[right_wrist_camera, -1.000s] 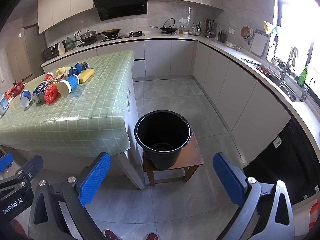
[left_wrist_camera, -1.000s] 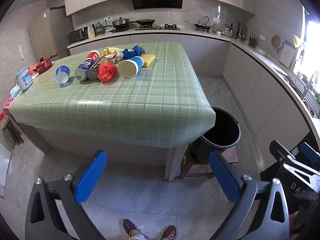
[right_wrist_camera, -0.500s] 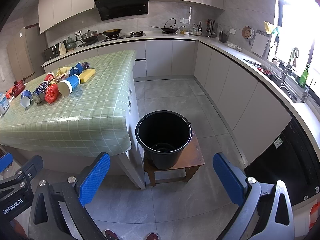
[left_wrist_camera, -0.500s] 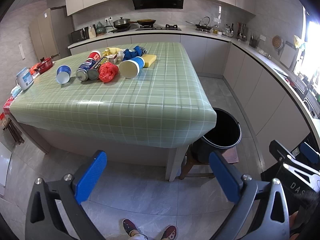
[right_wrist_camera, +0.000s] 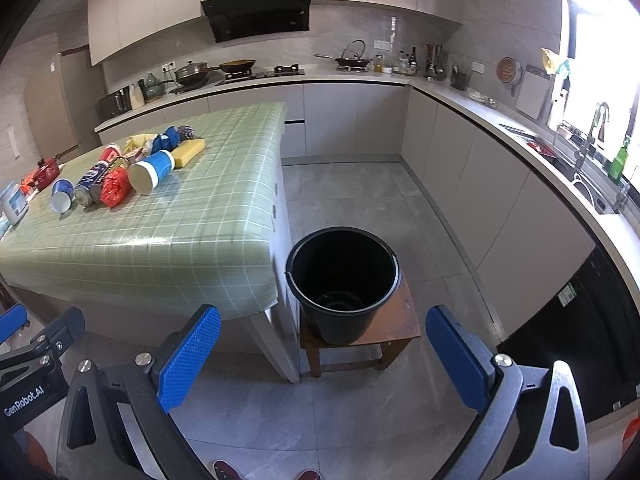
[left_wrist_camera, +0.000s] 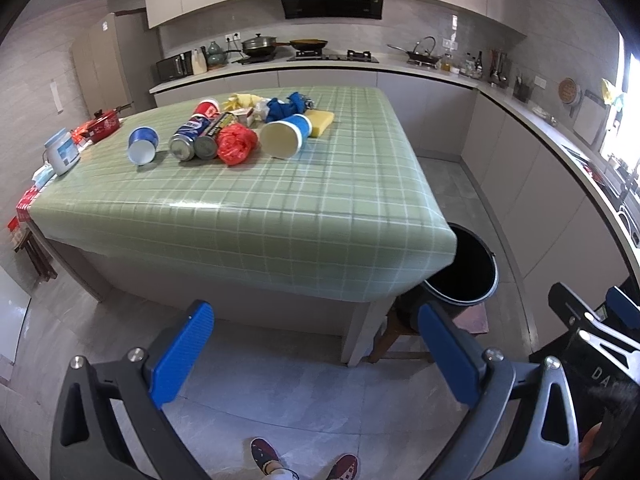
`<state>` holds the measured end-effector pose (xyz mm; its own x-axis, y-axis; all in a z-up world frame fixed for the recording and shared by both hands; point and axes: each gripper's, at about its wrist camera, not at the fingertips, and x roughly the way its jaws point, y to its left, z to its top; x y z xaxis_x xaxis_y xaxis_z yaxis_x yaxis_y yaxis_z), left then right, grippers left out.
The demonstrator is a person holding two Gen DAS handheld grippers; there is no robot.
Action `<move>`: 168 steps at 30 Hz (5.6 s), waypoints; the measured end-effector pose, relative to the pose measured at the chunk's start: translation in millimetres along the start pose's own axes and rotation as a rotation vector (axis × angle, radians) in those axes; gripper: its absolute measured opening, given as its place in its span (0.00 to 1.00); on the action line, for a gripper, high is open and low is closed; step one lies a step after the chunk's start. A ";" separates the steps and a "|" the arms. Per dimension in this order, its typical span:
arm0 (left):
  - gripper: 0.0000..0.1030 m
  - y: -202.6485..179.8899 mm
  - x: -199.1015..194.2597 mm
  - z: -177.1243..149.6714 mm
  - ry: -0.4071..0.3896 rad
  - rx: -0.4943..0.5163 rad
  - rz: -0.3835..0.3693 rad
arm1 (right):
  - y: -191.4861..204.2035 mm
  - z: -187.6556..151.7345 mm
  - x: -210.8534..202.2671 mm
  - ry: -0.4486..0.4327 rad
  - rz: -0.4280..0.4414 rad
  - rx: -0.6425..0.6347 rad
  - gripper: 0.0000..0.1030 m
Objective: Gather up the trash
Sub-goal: 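Move the left tool to the blue paper cup and grasp it while the right tool approaches the blue-white cup, then grasp the blue-white paper cup with the right tool, then carry both cups over the black bucket and open both tools to drop them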
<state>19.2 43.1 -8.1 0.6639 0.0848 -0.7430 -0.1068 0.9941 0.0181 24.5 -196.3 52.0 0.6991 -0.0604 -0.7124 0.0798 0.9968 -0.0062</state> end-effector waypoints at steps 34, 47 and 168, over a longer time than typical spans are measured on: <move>1.00 269.3 120.0 104.6 0.057 -0.137 0.133 | 268.7 85.9 85.4 0.017 0.054 -0.011 1.00; 1.00 320.8 180.7 163.7 0.058 -0.205 0.200 | 323.7 147.5 147.8 -0.012 0.086 -0.028 1.00; 0.79 -225.3 271.2 144.3 0.302 0.270 -0.353 | -146.5 58.2 343.0 0.380 0.012 0.316 0.77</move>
<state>330.1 -148.2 -117.1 0.3785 -0.2414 -0.8936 0.3047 0.9441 -0.1260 293.9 -366.1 -150.7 0.3972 0.0330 -0.9171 0.3263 0.9290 0.1748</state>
